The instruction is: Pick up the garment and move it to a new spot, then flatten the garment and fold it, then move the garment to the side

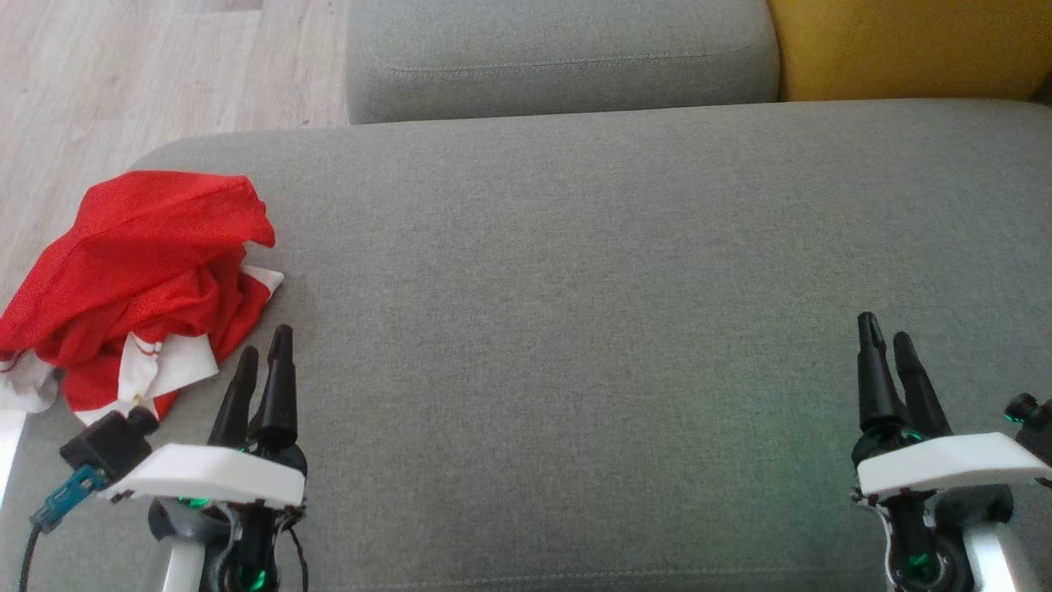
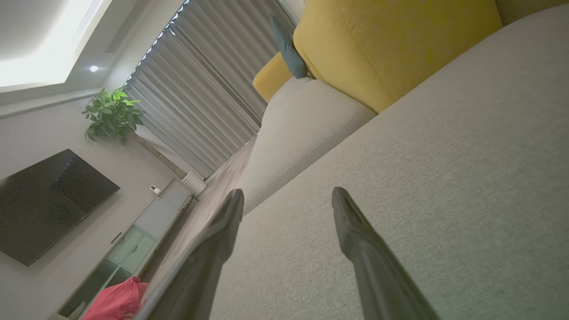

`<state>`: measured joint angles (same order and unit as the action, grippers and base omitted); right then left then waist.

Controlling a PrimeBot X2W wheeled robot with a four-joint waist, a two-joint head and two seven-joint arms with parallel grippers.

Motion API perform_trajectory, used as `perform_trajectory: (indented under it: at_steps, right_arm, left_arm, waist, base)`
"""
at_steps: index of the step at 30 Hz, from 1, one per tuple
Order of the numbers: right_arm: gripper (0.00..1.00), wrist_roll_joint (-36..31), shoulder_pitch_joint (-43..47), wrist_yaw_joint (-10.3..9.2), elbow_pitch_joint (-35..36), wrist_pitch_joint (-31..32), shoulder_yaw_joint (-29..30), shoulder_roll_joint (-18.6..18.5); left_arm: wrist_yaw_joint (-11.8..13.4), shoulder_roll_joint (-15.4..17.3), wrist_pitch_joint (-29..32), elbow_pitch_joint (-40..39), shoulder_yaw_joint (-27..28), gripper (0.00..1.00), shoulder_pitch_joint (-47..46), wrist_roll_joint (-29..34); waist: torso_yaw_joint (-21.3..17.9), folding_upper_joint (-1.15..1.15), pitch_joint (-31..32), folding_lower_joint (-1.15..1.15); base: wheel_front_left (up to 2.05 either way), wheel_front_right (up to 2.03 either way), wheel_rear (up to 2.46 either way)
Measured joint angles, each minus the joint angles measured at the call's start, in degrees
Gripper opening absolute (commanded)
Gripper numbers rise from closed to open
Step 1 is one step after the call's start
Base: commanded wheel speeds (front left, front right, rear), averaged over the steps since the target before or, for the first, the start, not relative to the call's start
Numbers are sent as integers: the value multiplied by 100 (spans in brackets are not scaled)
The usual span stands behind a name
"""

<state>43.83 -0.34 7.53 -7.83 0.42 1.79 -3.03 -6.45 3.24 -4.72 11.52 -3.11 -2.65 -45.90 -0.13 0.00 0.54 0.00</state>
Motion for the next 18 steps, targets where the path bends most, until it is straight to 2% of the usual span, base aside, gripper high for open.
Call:
perform_trajectory:
  at_steps: [18]
  right_arm:
    - [100, -1314, 116, 0, 156, -77, -174, 9]
  left_arm:
    - [144, 16, -290, 7, -168, 100, 13, 1299]
  waist:
    - [-71, 0, 24, 0]
  base:
    - [0, 0, 0]
